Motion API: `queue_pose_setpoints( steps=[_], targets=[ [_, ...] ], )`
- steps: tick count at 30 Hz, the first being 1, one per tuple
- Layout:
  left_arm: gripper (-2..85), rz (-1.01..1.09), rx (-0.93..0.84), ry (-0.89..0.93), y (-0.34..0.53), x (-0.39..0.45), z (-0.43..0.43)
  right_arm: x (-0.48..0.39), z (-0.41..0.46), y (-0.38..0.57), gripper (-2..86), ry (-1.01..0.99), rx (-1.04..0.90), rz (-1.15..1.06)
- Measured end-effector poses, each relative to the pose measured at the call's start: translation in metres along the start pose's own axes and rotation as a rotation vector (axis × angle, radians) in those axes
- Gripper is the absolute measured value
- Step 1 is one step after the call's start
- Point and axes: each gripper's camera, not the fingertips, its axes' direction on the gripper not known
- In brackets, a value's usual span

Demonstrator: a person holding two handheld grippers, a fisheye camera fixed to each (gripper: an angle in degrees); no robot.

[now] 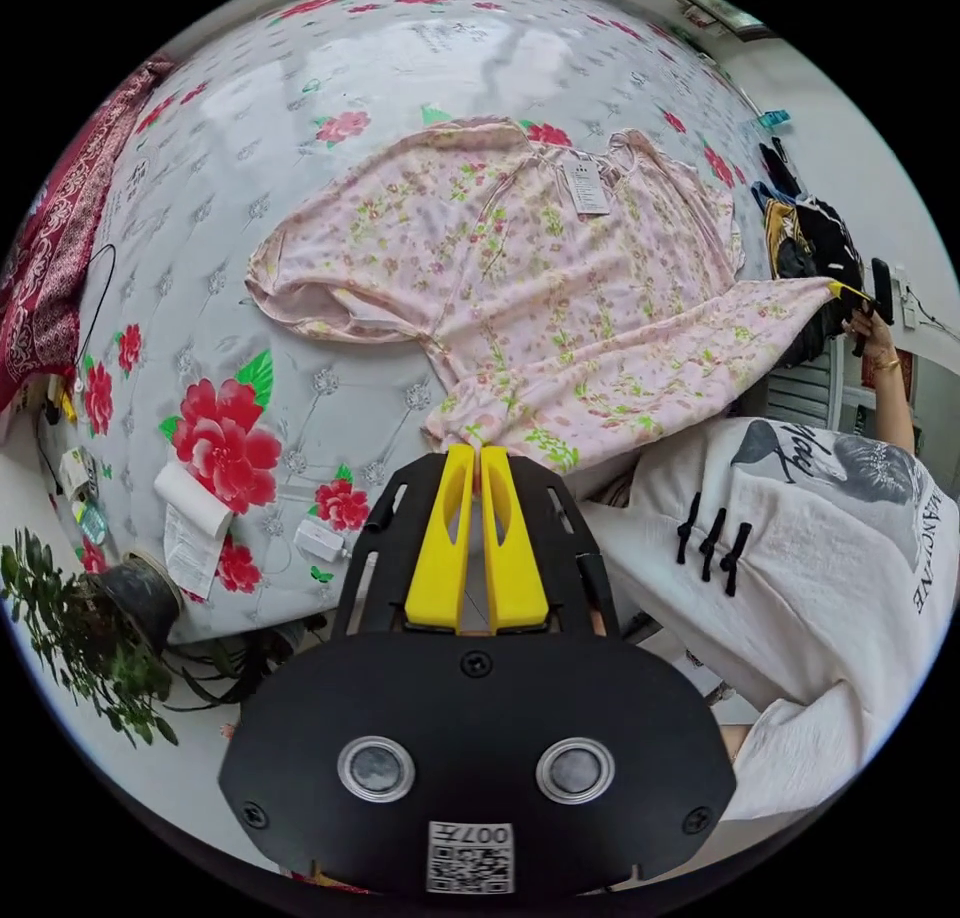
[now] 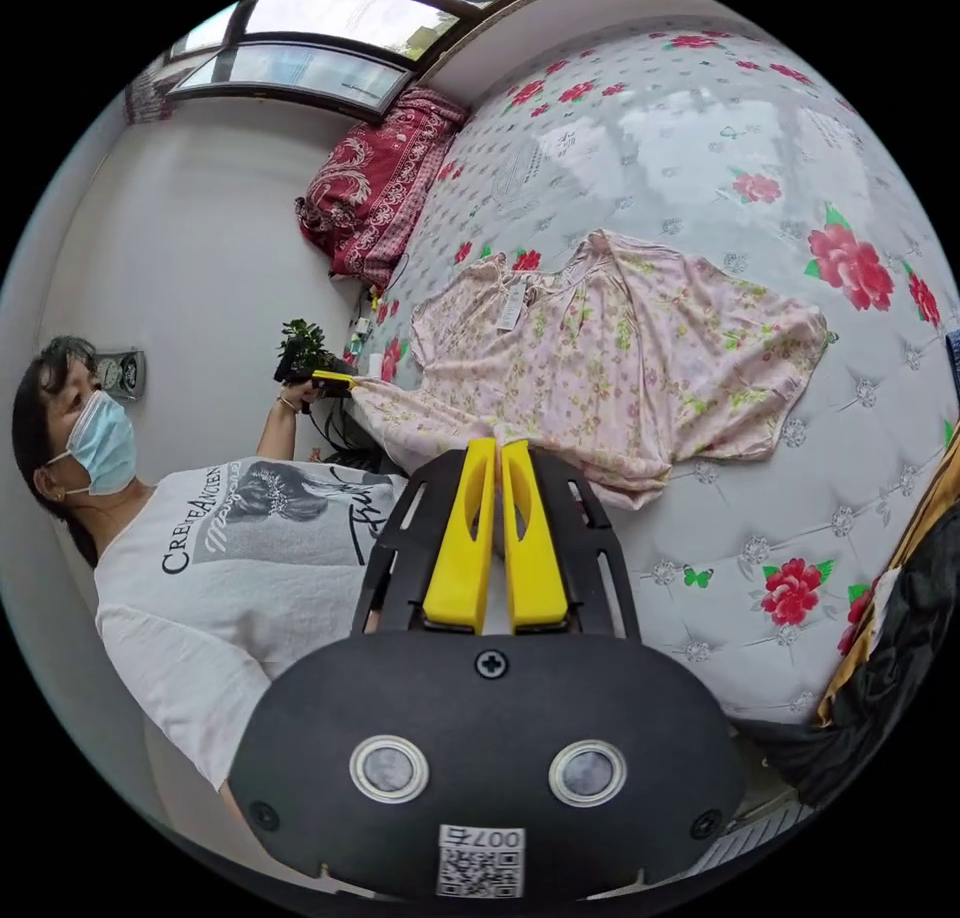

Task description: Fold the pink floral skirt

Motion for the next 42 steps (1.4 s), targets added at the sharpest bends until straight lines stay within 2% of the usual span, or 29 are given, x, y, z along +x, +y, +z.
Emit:
queue_pose_setpoints(
  steps=[8, 13, 20, 26, 30, 33, 36, 39, 42],
  targets=[
    [-1.0, -0.044, -0.060, 0.109, -0.152, -0.081, 0.002, 0.081, 0.001, -0.125, -0.3, -0.027, 0.011, 0.140],
    [-1.0, -0.056, -0.166, 0.139, -0.223, -0.115, 0.027, 0.143, 0.026, -0.192, -0.2, -0.032, -0.064, 0.215],
    [-1.0, -0.030, -0.111, 0.209, -0.222, -0.127, 0.006, 0.168, 0.019, -0.204, -0.2, -0.066, -0.125, 0.191],
    [-0.8, -0.064, -0.060, 0.203, -0.237, -0.123, -0.009, 0.188, 0.007, -0.194, -0.1, -0.103, -0.057, 0.209],
    [1.1, -0.138, -0.086, 0.142, -0.268, -0.119, 0.027, 0.203, 0.025, -0.191, 0.4, -0.028, -0.038, 0.207],
    [5.0, -0.152, -0.106, 0.004, -0.272, -0.102, 0.045, 0.203, 0.035, -0.180, 1.7, -0.005, -0.008, 0.170],
    [7.6, -0.168, -0.046, -0.120, -0.257, -0.089, 0.045, 0.200, 0.041, -0.161, 3.7, 0.028, -0.027, 0.143],
    [8.1, -0.218, 0.044, -0.233, -0.225, -0.078, 0.032, 0.189, 0.042, -0.132, 5.4, 0.180, -0.043, 0.097],
    [8.1, -0.271, 0.154, -0.315, -0.177, -0.057, 0.018, 0.155, 0.036, -0.089, 7.4, 0.353, 0.050, -0.027]
  ],
)
